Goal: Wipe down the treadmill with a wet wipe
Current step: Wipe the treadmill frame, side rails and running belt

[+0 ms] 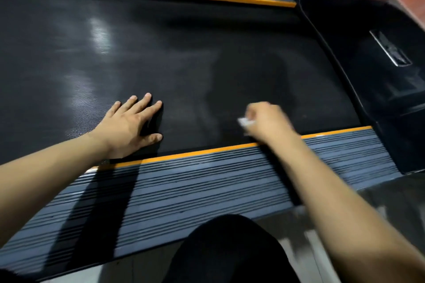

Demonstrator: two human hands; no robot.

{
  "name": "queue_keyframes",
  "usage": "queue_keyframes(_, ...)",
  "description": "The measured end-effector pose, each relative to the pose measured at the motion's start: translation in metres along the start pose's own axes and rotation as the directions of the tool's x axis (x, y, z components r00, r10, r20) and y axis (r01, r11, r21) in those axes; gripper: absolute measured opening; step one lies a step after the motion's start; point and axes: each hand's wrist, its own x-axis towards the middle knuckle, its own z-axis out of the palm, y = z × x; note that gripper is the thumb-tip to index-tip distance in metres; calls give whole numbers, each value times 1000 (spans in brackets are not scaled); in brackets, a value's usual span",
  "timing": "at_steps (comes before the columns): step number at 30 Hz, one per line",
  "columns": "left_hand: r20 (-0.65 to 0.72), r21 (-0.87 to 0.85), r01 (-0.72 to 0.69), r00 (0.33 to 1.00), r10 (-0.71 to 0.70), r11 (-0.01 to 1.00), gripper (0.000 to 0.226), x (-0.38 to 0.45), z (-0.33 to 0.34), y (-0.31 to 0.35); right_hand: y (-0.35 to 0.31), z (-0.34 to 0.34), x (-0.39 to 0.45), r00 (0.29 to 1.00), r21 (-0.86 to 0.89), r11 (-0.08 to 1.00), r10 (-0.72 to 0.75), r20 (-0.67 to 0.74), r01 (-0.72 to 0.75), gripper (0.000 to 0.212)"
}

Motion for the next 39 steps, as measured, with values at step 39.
queue_keyframes(39,-443,17,281,863,-245,960,64,52,-28,-183,-287,-22,331,885,334,919,-30,-465,207,25)
